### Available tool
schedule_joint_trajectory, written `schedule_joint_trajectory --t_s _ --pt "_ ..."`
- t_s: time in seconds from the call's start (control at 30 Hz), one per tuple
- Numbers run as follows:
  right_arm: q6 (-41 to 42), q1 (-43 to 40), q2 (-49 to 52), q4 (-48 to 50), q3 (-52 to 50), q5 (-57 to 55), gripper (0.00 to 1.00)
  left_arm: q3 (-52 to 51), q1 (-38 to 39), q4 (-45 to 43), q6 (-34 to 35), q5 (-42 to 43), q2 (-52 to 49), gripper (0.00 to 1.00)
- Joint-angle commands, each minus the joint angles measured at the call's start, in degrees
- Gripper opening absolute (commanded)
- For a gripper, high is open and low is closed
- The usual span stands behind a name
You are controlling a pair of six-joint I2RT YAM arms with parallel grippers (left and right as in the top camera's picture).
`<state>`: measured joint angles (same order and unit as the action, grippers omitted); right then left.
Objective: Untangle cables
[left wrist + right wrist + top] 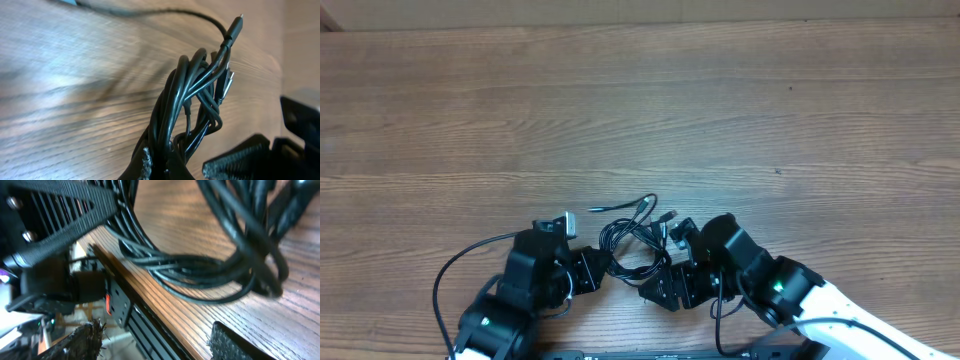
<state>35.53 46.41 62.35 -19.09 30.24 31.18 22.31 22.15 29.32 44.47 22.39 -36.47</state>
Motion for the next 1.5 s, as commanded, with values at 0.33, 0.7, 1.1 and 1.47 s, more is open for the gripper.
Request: schedule_joint_trajectory --t_s 0.33,0.7,1.1,1.47 --pt "27.96 0.63 -7.67 -5.73 1.66 -13.66 0.47 1.11 0.28 -2.49 16.11 -0.35 4.46 0.04" --pt "31.15 0.63 -4.15 -6.34 1.64 -18.23 0.45 1.11 0.33 -2.56 21.38 0.72 4.46 0.04" --pt "32.7 0.61 2.54 -0.66 1.64 -22.6 0.45 1.11 0.37 -7.67 15.56 10.05 4.46 0.04" --pt "33.44 -1.73 8.44 -1.25 1.64 -26.16 0.46 1.09 0.37 -14.56 6.47 20.15 4.44 0.04"
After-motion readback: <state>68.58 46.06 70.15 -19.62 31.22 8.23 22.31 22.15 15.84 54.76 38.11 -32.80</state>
